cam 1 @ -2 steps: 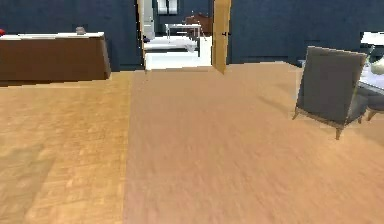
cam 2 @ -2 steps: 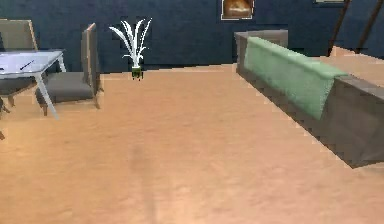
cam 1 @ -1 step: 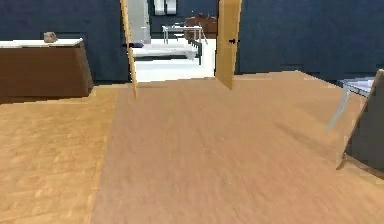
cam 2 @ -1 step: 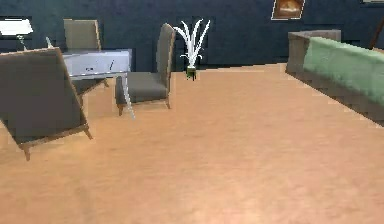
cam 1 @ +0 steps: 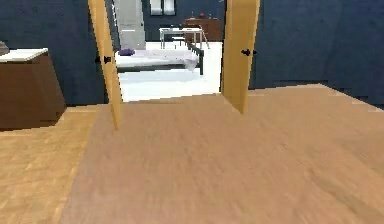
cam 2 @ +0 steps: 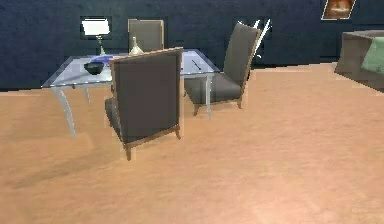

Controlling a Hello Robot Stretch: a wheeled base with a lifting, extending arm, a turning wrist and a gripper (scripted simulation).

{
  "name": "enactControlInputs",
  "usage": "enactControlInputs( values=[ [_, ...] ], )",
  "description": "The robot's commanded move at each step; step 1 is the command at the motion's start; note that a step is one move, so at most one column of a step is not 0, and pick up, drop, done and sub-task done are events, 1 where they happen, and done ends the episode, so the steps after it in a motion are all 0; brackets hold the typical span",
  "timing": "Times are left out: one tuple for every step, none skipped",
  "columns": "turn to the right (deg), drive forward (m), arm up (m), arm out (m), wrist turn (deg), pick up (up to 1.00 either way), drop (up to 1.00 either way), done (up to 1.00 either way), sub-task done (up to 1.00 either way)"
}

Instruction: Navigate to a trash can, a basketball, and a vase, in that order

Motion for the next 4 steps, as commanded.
enactControlInputs(
  values=[
    [3.0, 0.00, 0.00, 0.00, 0.0, 0.00, 0.00, 0.00, 0.00],
    [0.0, 1.00, 0.00, 0.00, 0.0, 0.00, 0.00, 0.00, 0.00],
    [0.0, 1.00, 0.00, 0.00, 0.0, 0.00, 0.00, 0.00, 0.00],
    [0.0, 1.00, 0.00, 0.00, 0.0, 0.00, 0.00, 0.00, 0.00]
  ],
)
